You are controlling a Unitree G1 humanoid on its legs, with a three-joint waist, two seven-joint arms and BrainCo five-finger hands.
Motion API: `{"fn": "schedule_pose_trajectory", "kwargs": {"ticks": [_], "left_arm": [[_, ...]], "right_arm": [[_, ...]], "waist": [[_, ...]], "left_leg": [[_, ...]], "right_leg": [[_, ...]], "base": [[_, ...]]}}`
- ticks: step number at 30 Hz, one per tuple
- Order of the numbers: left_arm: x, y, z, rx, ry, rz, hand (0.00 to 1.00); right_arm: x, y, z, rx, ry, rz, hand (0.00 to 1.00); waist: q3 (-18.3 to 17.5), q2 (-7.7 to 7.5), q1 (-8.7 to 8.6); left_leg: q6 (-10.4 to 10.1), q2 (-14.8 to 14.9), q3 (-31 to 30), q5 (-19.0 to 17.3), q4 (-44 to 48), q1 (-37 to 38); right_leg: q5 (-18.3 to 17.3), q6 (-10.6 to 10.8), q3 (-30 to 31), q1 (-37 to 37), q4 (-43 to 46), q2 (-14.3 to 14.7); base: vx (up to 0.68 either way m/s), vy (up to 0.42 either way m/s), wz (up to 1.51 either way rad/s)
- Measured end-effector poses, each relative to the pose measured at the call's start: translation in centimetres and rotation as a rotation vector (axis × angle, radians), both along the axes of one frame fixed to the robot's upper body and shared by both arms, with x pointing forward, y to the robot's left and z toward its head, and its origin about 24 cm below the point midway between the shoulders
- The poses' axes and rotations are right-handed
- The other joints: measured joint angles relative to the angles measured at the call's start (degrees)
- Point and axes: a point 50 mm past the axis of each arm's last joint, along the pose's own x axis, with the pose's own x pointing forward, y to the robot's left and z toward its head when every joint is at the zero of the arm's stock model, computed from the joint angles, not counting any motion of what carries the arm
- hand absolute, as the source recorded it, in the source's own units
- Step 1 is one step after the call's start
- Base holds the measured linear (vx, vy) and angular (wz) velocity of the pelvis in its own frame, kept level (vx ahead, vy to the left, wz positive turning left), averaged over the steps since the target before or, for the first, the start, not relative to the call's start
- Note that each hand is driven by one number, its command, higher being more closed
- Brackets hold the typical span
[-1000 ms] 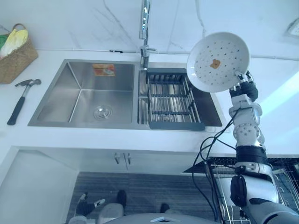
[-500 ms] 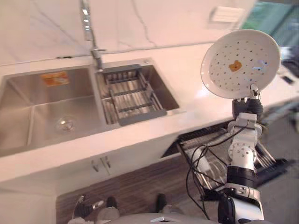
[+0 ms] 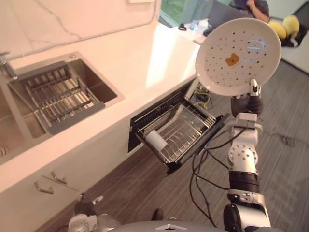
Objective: Walk over to the sink, pick up the cup, carry it to the dishwasher, place the cup inside the dishwasher, then close the dishwasher door
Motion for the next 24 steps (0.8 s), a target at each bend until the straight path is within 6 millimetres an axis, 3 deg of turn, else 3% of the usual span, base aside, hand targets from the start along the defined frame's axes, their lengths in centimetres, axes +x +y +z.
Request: {"fn": "schedule_pose_trajectory", "kwargs": {"ticks": [3, 8, 11, 16, 24], "left_arm": [[-1.0, -0.8, -0.3, -0.012, 0.012, -0.022, 0.0], [-0.8, -0.6, -0.1, -0.002, -0.001, -0.049, 0.0], [-0.4, -0.5, -0.1, 0.002, -0.004, -0.072, 0.0], [-0.4, -0.7, -0.1, -0.012, -0.007, -0.09, 0.0], [0.9, -0.6, 0.3, -0.002, -0.036, -0.148, 0.0]], "right_arm": [[-0.5, -1.4, 0.1, 0.015, -0.007, -0.037, 1.0], [-0.7, -3.5, -0.6, 0.022, 0.05, -0.11, 1.0], [-0.4, -3.6, -1.6, 0.04, 0.119, -0.114, 1.0], [0.1, -4.5, -4.2, 0.099, 0.251, -0.144, 1.0], [2.1, -5.9, -2.7, 0.107, 0.269, -0.15, 1.0]], "waist": [[-0.1, 1.96, -1.14], [0.0, 1.77, -1.47], [0.3, 1.41, -1.21], [2.1, 1.92, -1.35], [8.0, 2.22, -0.99]], "left_leg": [[0.2, -1.4, -2.4, 0.0, -1.4, 0.1], [0.5, -3.9, -5.9, 0.6, -2.9, -0.8], [0.9, -6.0, -7.2, 0.4, -3.0, -1.7], [3.0, -10.4, -9.7, 0.9, -4.8, -2.8], [4.9, -13.3, -11.8, 1.7, -4.7, -7.2]], "right_leg": [[0.4, 0.0, 1.2, -1.1, -0.1, 0.0], [1.4, 0.9, -0.1, -1.2, -0.2, -1.9], [2.1, 2.0, -0.7, -1.4, -0.3, -3.8], [3.1, 4.2, -2.2, -1.9, -0.6, -7.9], [5.7, 4.9, -1.9, -5.8, -0.2, -10.6]], "base": [[-0.01, 0.004, -0.29], [0.01, 0.07, 0.17], [0.0, 0.111, 0.25], [-0.02, 0.121, 0.24], [-0.05, 0.057, 0.05]]}}
